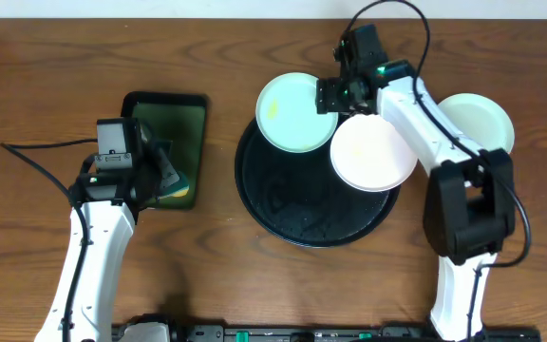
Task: Clean dirty plates on tray and stack at the side
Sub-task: 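Reach right gripper back and grip the rim of the upper green plate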
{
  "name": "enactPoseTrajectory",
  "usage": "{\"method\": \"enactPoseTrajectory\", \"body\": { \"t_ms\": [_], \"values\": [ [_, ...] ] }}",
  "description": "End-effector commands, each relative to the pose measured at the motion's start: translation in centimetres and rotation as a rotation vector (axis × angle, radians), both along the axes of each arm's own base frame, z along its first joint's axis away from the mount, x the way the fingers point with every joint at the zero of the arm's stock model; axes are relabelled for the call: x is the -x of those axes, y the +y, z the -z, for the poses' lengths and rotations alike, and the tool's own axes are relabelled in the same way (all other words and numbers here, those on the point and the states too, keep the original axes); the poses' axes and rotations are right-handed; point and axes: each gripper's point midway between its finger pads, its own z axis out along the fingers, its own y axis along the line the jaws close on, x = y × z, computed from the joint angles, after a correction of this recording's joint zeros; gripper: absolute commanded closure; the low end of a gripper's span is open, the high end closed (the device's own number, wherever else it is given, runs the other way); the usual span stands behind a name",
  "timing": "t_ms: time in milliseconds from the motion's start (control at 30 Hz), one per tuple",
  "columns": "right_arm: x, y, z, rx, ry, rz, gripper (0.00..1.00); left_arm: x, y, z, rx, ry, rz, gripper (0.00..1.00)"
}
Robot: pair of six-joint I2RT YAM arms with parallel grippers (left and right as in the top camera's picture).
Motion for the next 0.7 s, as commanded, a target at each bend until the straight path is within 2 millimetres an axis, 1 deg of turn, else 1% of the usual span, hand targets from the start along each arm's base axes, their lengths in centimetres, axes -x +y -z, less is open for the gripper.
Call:
{"method": "enactPoseTrajectory", "body": {
  "t_ms": [0, 100, 267, 467, 667],
  "values": [
    [-0.5, -0.5, 1.1, 0.031, 0.012, 0.102, 0.25, 0.3, -0.1, 0.2, 0.001, 0.006, 0.017, 0.92],
    [-0.4, -0.2, 1.7, 0.024, 0.025, 0.094, 0.26, 0.3, -0.1, 0.2, 0.001, 0.005, 0.017, 0.93],
    [0.1, 0.8, 1.8, 0.022, 0.028, 0.083, 0.33, 0.3, -0.1, 0.2, 0.001, 0.005, 0.017, 0.92],
    [0.4, 1.3, 2.3, 0.063, 0.021, 0.11, 0.36, 0.3, -0.1, 0.2, 0.001, 0.006, 0.017, 0.92],
    [0.8, 1.1, 4.4, 0.076, 0.065, 0.161, 0.37, 0.7, -0.1, 0.4, 0.002, 0.024, 0.017, 0.92]
  ]
}}
